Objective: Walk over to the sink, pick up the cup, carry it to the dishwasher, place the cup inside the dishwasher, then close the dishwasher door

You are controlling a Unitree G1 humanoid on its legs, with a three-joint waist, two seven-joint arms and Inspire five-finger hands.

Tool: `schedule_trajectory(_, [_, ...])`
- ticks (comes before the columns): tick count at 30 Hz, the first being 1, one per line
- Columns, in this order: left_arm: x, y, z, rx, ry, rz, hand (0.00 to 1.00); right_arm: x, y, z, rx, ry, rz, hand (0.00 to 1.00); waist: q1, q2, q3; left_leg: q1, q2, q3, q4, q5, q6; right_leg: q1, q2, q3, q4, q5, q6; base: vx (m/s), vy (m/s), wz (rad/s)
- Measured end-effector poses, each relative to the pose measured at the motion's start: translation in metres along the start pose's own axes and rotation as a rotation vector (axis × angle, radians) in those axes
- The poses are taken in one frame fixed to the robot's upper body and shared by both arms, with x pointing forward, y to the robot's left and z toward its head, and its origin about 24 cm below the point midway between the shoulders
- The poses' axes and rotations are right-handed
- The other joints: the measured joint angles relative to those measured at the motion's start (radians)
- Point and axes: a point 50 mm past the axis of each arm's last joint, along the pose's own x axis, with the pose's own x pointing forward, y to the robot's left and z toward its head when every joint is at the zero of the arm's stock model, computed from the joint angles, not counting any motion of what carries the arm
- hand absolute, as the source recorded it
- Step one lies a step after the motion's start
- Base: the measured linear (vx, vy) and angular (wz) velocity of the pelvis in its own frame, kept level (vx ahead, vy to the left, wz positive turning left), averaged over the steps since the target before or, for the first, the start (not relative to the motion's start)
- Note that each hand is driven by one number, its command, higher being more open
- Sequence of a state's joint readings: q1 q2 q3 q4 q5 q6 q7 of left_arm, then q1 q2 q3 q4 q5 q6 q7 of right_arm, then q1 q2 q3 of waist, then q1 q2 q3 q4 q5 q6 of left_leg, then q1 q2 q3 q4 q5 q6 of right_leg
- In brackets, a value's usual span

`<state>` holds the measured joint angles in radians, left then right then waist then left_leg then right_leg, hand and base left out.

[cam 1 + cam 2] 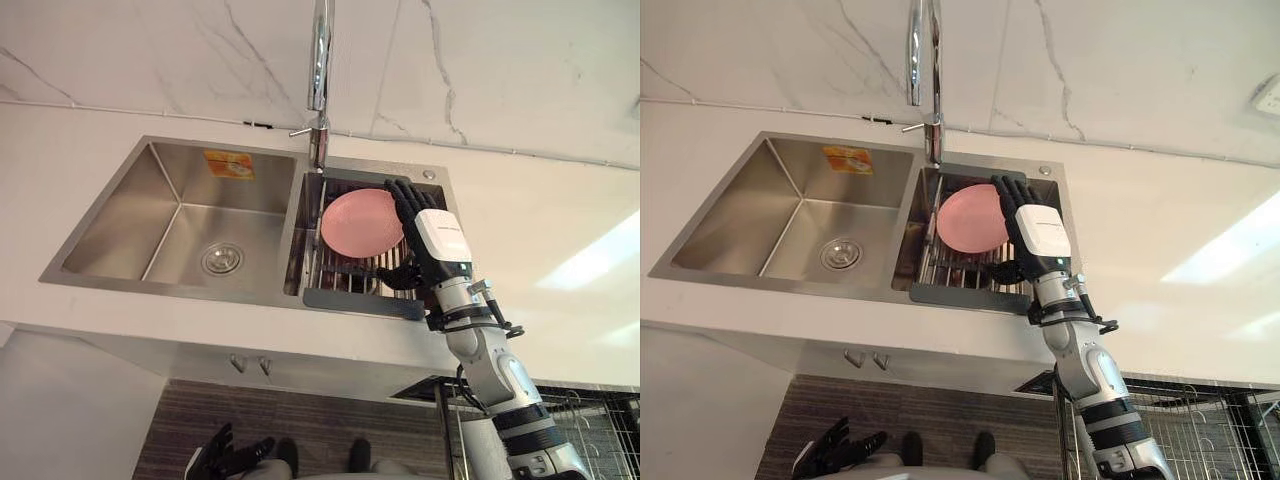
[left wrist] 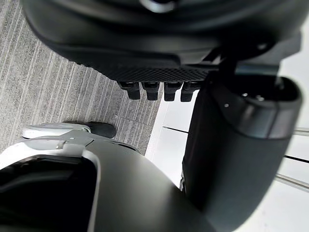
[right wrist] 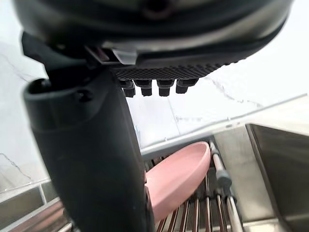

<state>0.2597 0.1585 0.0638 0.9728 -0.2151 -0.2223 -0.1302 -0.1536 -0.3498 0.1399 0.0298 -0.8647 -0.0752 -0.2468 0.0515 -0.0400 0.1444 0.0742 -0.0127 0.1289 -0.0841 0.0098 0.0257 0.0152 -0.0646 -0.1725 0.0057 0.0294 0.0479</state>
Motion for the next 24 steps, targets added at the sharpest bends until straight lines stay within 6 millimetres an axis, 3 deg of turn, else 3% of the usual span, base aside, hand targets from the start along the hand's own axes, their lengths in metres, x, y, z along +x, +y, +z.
schedule_trajectory(11, [0.000,0.000,-0.001,-0.002,0.020,-0.002,1.00,-0.006,0.012,-0.027,-0.088,0.154,0.015,1.00,0.003,0.007,-0.006,-0.004,-0.004,-0.004,-0.002,0.004,0.002,0.000,-0.003,-0.004,-0.007,0.000,0.000,0.00,0.000,0.00])
schedule_trajectory(24, [0.001,-0.003,0.000,-0.003,0.027,-0.018,1.00,0.007,0.020,-0.040,-0.142,0.214,0.059,1.00,0.014,0.015,-0.010,-0.005,-0.006,-0.017,-0.002,0.006,0.004,0.001,-0.006,-0.017,-0.007,0.001,0.001,0.00,0.000,0.02])
